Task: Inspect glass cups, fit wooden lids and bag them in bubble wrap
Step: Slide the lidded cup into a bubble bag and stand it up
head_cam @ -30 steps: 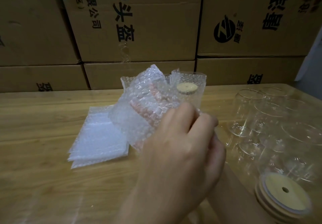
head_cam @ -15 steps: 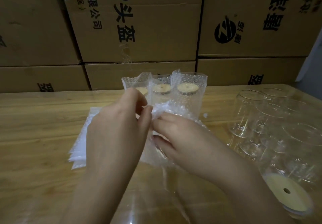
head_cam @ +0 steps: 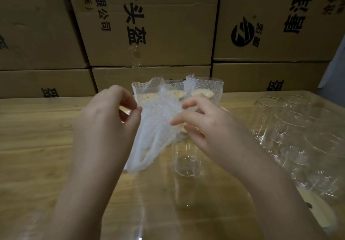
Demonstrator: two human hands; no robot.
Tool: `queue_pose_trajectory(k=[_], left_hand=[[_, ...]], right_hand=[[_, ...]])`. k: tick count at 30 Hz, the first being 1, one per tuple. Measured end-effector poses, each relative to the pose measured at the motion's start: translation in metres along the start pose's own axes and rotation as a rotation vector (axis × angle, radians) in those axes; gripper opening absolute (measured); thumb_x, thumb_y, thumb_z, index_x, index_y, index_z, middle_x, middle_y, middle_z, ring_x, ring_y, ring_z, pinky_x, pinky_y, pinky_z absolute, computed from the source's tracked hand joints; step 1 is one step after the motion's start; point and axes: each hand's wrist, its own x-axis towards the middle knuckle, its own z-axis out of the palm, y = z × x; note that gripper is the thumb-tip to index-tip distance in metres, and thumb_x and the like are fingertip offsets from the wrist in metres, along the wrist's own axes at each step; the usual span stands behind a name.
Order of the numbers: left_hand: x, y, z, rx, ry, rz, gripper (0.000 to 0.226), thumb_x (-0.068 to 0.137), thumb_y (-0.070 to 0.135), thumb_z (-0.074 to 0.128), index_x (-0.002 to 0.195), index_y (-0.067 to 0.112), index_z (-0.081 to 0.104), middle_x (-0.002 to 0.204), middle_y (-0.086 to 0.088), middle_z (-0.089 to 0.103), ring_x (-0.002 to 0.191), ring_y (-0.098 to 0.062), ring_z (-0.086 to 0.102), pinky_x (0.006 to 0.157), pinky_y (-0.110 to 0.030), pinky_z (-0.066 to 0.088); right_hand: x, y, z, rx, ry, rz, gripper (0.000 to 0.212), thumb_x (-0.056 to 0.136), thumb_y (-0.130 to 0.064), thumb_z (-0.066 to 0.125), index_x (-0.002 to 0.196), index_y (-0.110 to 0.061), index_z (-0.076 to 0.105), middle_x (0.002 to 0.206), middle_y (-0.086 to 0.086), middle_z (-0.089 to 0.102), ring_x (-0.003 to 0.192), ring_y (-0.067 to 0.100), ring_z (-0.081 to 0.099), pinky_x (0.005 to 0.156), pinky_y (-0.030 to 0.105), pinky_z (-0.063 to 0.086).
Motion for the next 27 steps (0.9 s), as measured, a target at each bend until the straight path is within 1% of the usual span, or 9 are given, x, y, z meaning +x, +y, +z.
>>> queue_pose_trajectory(k=[3,6,9,13,16,18,20,23,27], left_hand=[[0.002,0.0,-0.005,-0.01,-0.108,0.169,0.016,0.084,0.02,0.062,0.08,0.027,0.048,0.099,0.01,0.058,0.078,0.001,0.056,0.057,-0.028,0.046],[0.003,-0.008,-0.013,0.141,-0.33,0.48,0.02,0.08,0.007,0.059,0.081,0.027,0.061,0.119,0.014,0.057,0.083,-0.012,0.056,0.053,-0.038,0.052],[0.005,-0.013,-0.017,0.153,-0.461,0.529,0.037,0.079,-0.002,0.062,0.081,0.034,0.07,0.116,0.027,0.06,0.081,-0.015,0.053,0.054,-0.038,0.049],[0.003,-0.009,-0.025,-0.104,-0.631,0.435,0.02,0.085,0.048,0.05,0.093,0.043,0.068,0.106,0.031,0.063,0.082,-0.003,0.056,0.065,-0.013,0.042],[-0.005,-0.001,-0.024,-0.044,-0.721,0.392,0.058,0.067,0.088,0.041,0.102,0.048,0.062,0.102,0.039,0.057,0.073,0.009,0.055,0.057,-0.009,0.039],[-0.011,0.005,-0.021,0.081,-0.687,0.418,0.066,0.06,0.094,0.034,0.107,0.053,0.055,0.099,0.044,0.052,0.073,0.019,0.05,0.053,-0.011,0.038],[-0.014,0.01,-0.017,0.152,-0.635,0.461,0.059,0.064,0.086,0.031,0.108,0.053,0.053,0.094,0.039,0.055,0.067,0.016,0.05,0.049,-0.013,0.034],[-0.01,0.015,-0.013,0.165,-0.663,0.499,0.022,0.08,0.053,0.048,0.083,0.039,0.064,0.075,0.025,0.059,0.044,0.009,0.039,0.045,-0.01,0.022],[-0.008,0.009,-0.014,0.152,-0.559,0.43,0.016,0.08,0.036,0.051,0.079,0.028,0.065,0.066,0.018,0.058,0.049,-0.001,0.054,0.042,-0.027,0.046]], right_hand=[[0.001,0.002,0.002,0.036,0.062,0.037,0.013,0.089,-0.012,0.063,0.093,-0.023,0.068,0.098,-0.01,0.061,0.073,-0.001,0.034,0.067,0.009,0.026],[0.001,0.004,0.004,0.034,0.059,0.078,0.012,0.091,-0.011,0.057,0.092,-0.02,0.065,0.097,-0.009,0.06,0.074,-0.001,0.036,0.066,0.007,0.024],[0.002,0.007,0.004,0.003,0.034,0.105,0.012,0.091,-0.014,0.052,0.092,-0.019,0.063,0.097,-0.008,0.059,0.07,0.003,0.032,0.06,0.009,0.022],[0.002,0.007,0.007,-0.021,0.056,0.141,0.011,0.09,-0.014,0.052,0.089,-0.019,0.062,0.092,-0.007,0.059,0.066,0.006,0.033,0.056,0.009,0.017],[0.002,0.007,0.01,-0.038,0.102,0.209,0.011,0.09,-0.016,0.051,0.089,-0.021,0.061,0.09,-0.01,0.058,0.064,0.011,0.039,0.053,0.011,0.018],[0.002,0.008,0.012,-0.029,0.1,0.236,0.013,0.092,-0.021,0.048,0.091,-0.024,0.06,0.089,-0.012,0.055,0.067,0.012,0.048,0.051,0.017,0.028],[0.003,0.009,0.013,-0.003,0.086,0.241,0.013,0.093,-0.023,0.047,0.093,-0.027,0.06,0.089,-0.015,0.054,0.074,0.011,0.056,0.055,0.025,0.041],[0.003,0.009,0.013,0.02,0.082,0.248,0.013,0.093,-0.023,0.046,0.093,-0.028,0.058,0.091,-0.014,0.054,0.076,0.011,0.056,0.056,0.029,0.043],[0.003,0.01,0.014,0.03,0.07,0.252,0.011,0.09,-0.019,0.044,0.086,-0.026,0.052,0.093,-0.011,0.052,0.067,0.008,0.049,0.053,0.027,0.031]])
